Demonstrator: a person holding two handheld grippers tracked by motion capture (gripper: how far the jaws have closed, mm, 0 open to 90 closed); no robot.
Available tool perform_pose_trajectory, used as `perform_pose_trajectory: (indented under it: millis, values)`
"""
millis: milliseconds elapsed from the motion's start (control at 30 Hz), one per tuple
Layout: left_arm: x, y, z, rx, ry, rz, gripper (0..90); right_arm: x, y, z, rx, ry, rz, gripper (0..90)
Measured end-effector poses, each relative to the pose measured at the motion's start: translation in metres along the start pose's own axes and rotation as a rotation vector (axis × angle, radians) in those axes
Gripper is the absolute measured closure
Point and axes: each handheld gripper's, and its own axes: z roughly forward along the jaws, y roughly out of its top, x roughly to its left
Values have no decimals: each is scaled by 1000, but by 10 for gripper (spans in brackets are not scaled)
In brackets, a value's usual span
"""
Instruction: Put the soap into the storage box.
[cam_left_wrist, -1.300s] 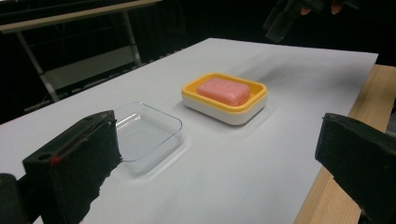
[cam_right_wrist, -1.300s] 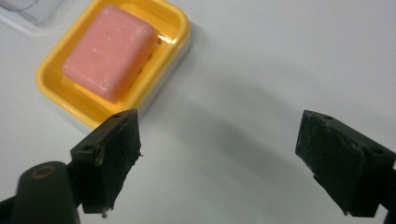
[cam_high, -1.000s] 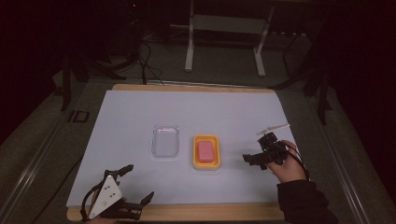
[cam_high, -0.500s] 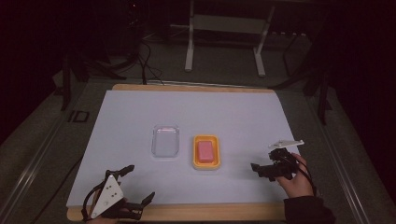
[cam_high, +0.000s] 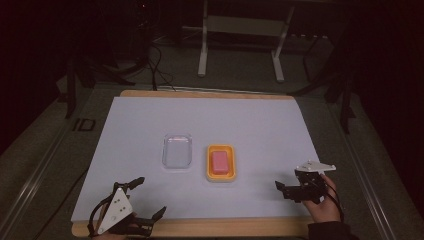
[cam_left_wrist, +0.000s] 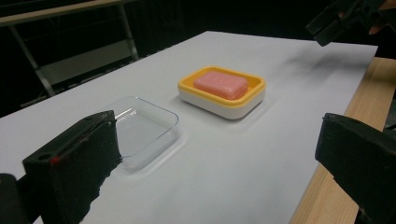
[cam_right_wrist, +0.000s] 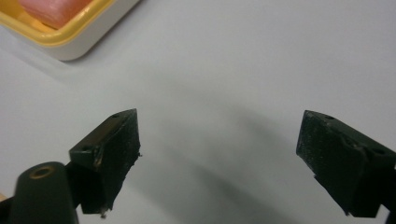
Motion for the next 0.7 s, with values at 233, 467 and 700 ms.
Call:
perform_pose_trajectory:
  millis: [233,467,700]
  values:
    - [-1,0,0,4,-7,5,3,0,-13,-3,-34,4,45,136]
    - [-1,0,0,9,-9,11,2,-3,-15,3,-52,9,59,136]
    - [0,0,1,10,-11,11,3,-2,-14,6,-50,13,59,135]
